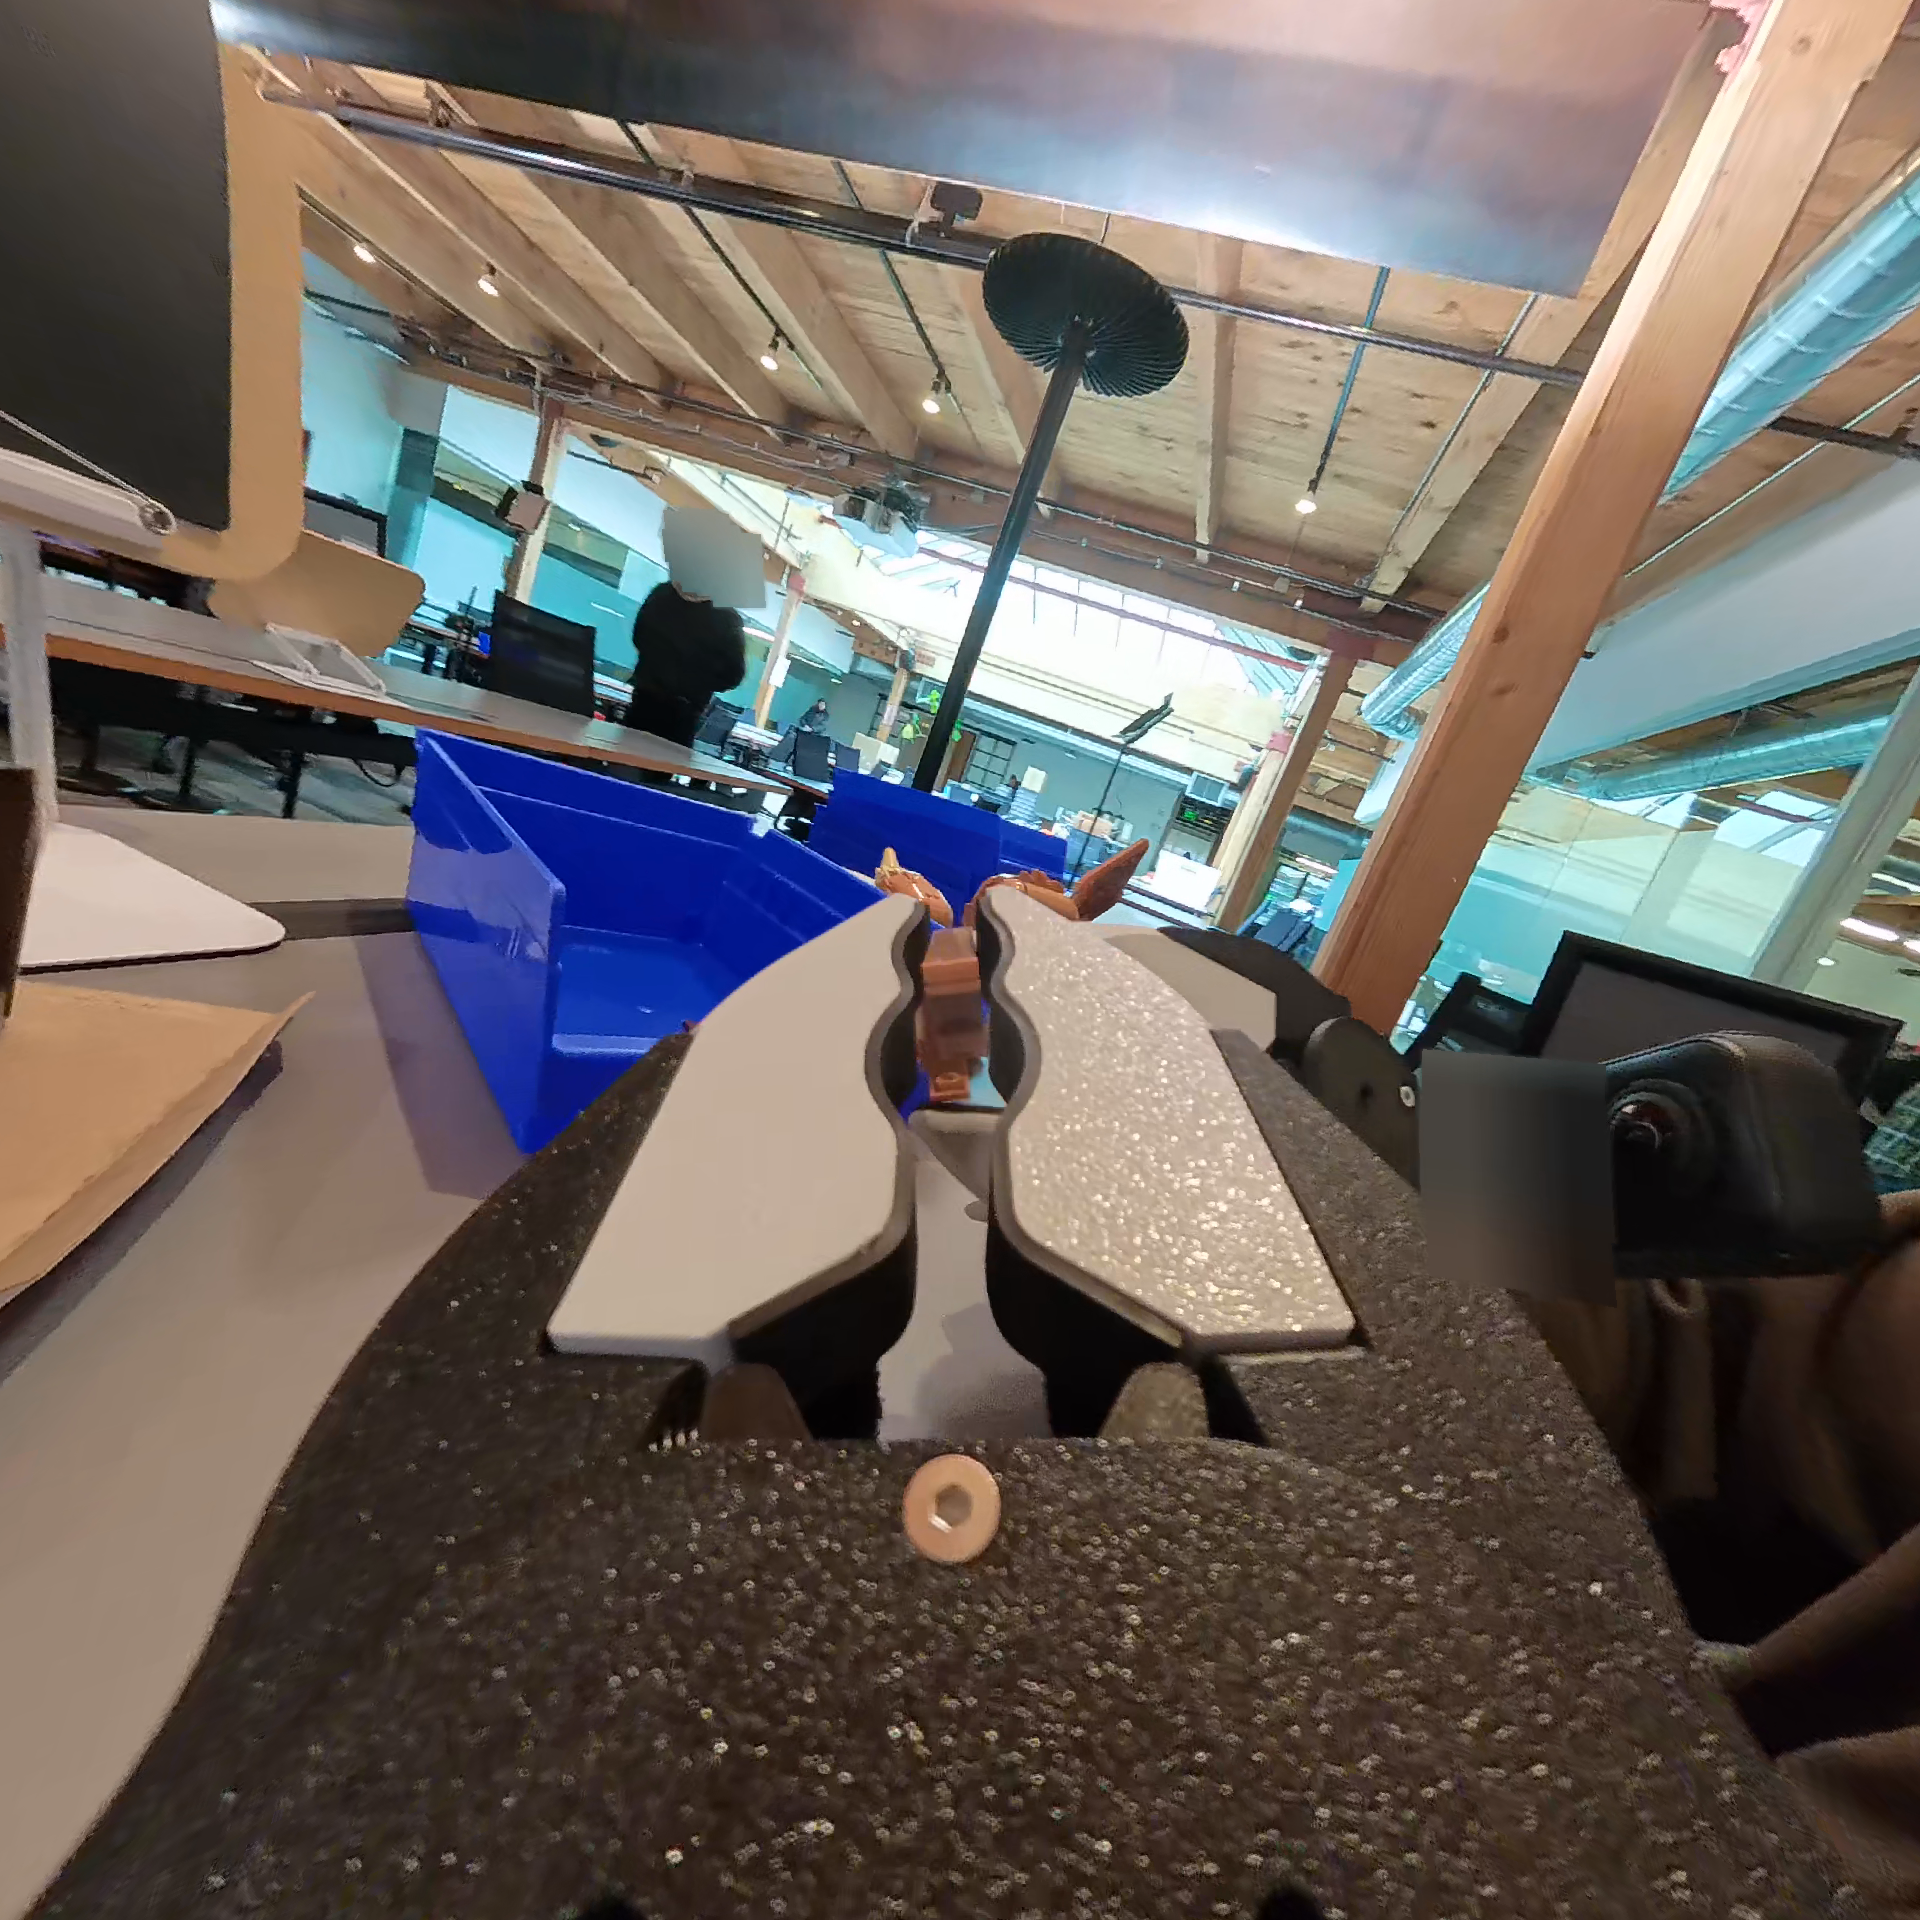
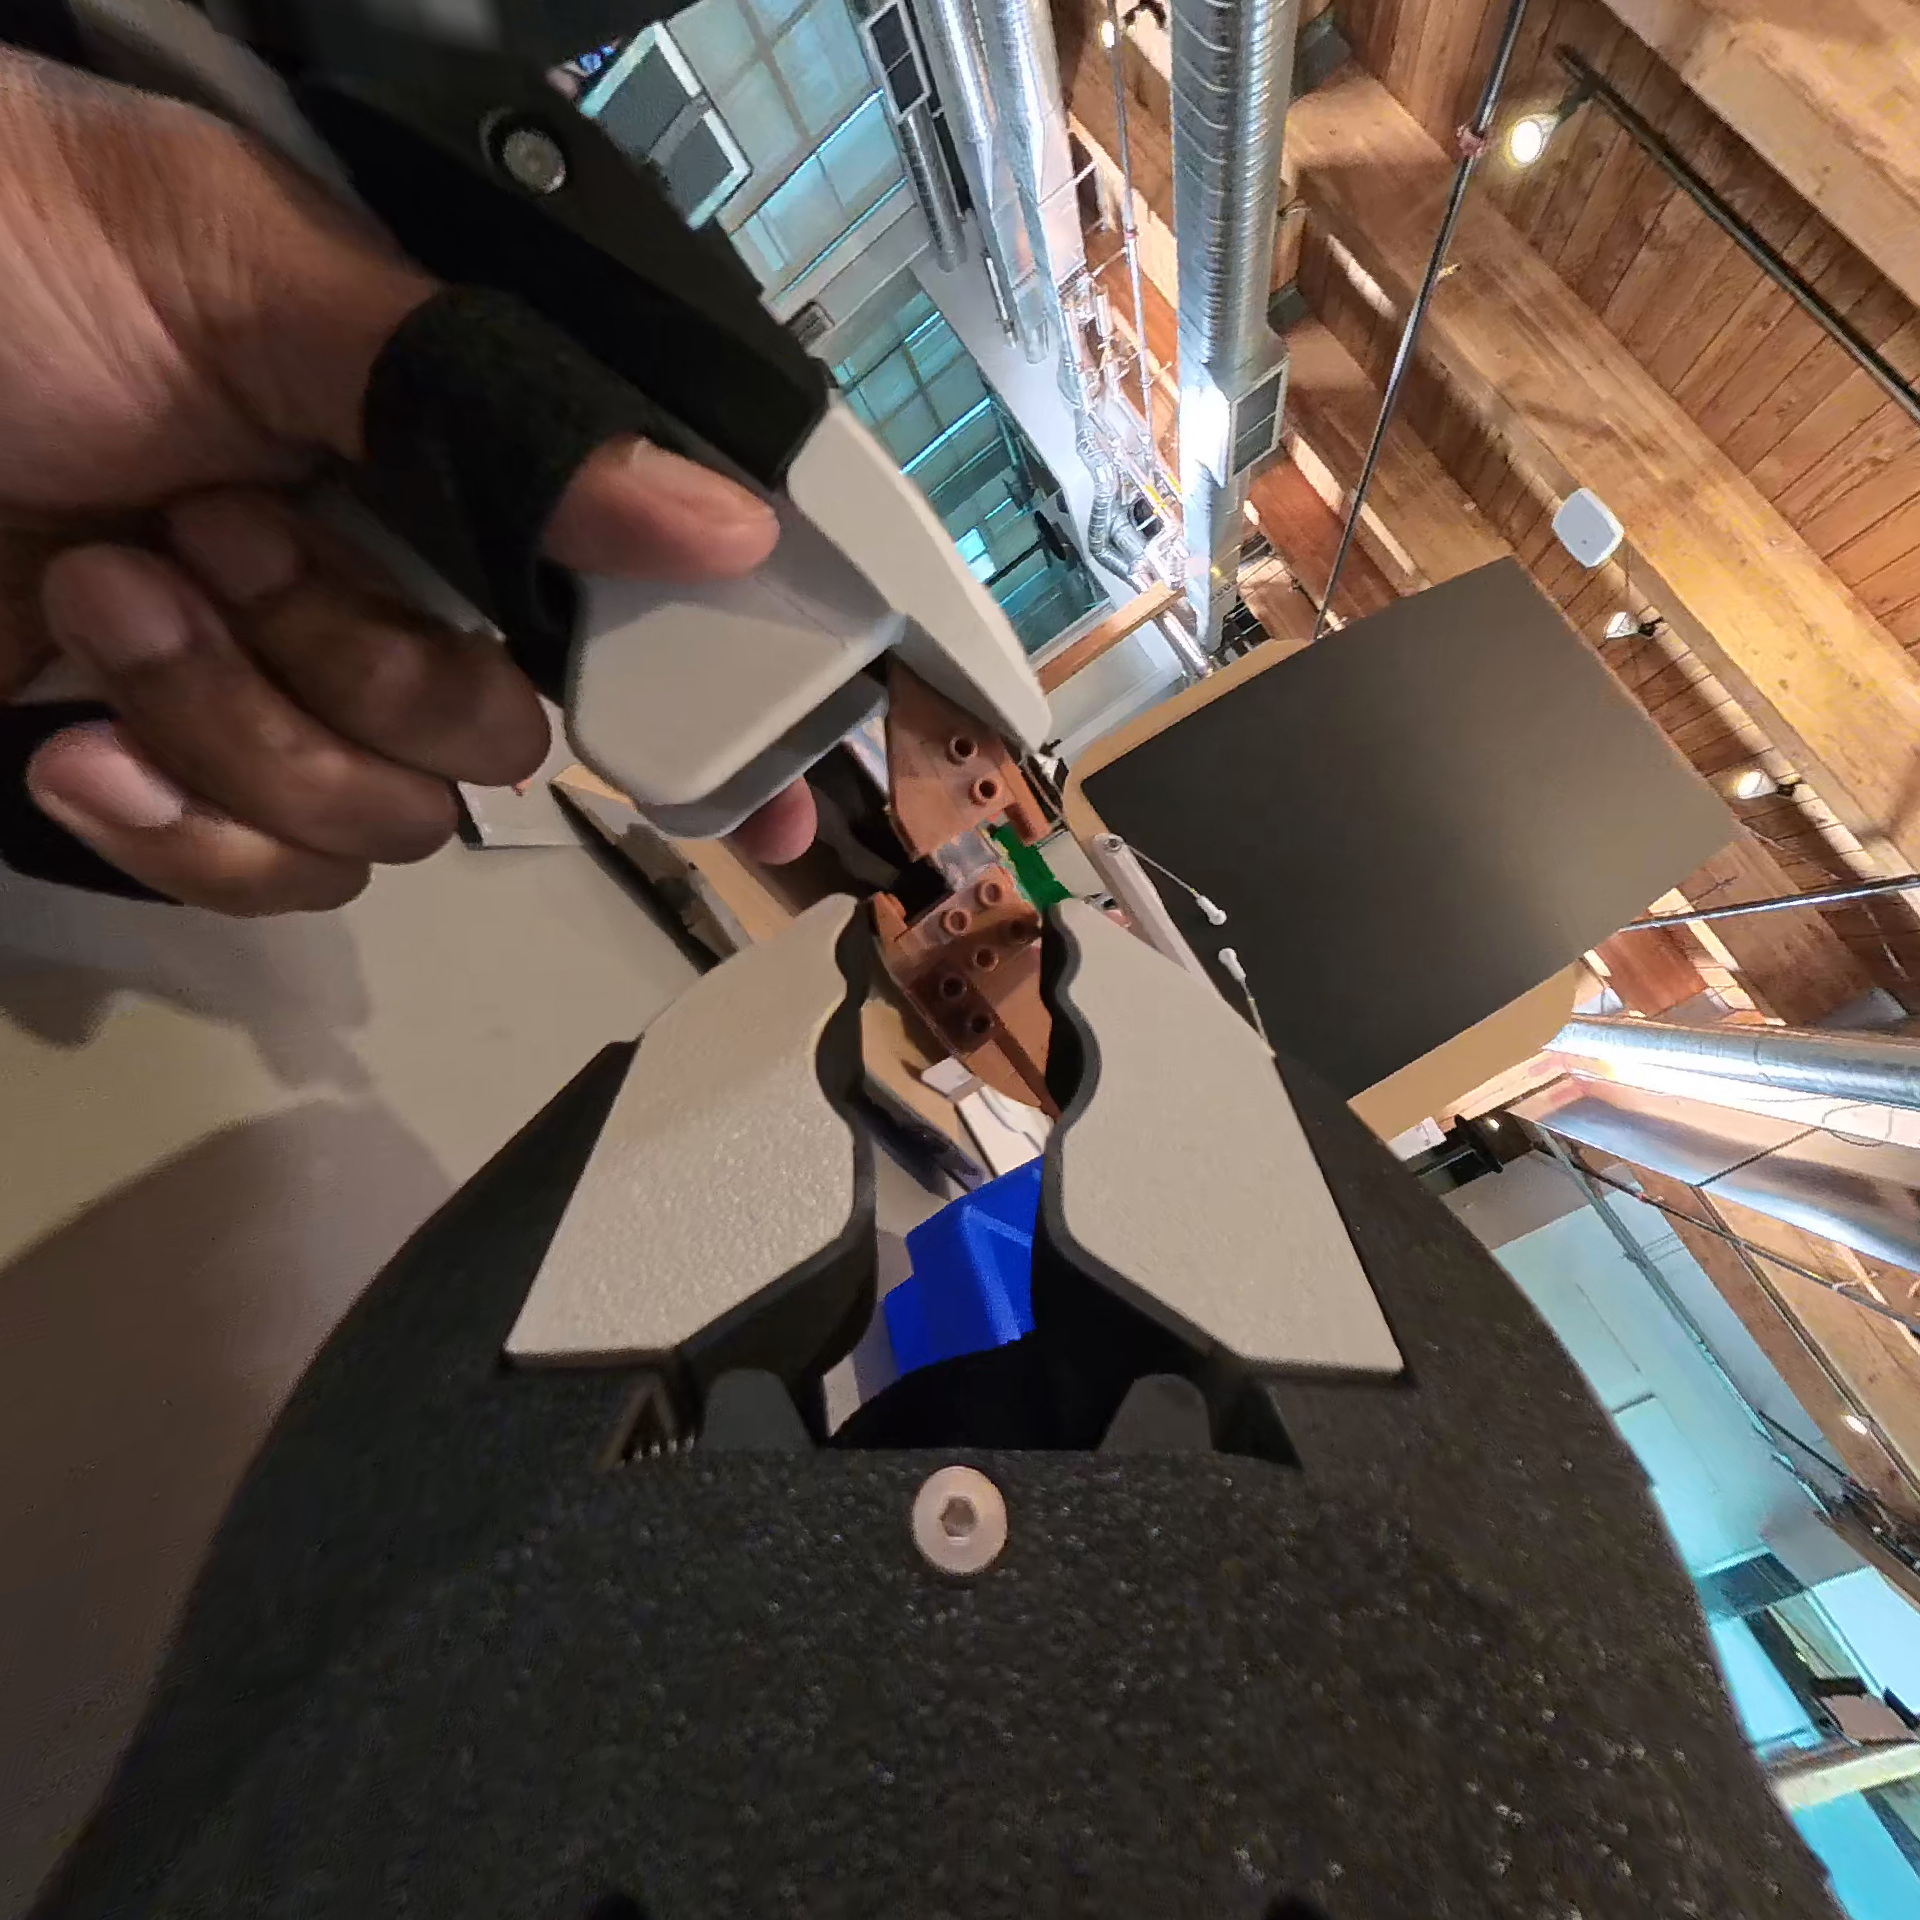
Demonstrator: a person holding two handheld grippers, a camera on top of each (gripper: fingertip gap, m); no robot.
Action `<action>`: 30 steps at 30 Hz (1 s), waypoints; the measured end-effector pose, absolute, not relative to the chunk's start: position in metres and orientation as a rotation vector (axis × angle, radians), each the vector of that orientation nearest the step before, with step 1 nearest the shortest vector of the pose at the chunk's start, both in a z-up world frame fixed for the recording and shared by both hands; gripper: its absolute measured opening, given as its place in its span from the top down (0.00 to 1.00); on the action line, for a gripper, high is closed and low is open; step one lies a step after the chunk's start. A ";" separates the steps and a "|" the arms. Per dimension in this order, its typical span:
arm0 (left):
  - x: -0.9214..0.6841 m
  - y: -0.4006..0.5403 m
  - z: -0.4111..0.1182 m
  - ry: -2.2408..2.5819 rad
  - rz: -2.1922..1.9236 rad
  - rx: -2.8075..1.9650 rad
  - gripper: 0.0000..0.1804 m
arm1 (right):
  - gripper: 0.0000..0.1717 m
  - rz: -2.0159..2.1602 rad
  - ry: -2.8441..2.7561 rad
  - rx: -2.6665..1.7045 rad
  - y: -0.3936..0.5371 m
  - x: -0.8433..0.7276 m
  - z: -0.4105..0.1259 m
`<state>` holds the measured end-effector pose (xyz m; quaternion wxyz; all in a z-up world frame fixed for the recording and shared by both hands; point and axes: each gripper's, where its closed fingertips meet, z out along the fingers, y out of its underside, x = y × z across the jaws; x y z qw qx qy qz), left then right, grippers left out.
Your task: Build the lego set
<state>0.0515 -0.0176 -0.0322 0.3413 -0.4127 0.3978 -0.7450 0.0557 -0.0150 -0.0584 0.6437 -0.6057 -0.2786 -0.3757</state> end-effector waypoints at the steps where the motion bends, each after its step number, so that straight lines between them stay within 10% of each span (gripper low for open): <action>1: 0.052 -0.018 -0.032 1.032 -1.921 -1.072 0.96 | 0.82 -0.862 -0.627 -1.372 -0.016 0.055 -0.056; 30: 0.055 -0.031 -0.034 1.196 -1.688 -1.012 0.93 | 0.82 -0.931 -0.625 -1.320 -0.020 0.052 -0.044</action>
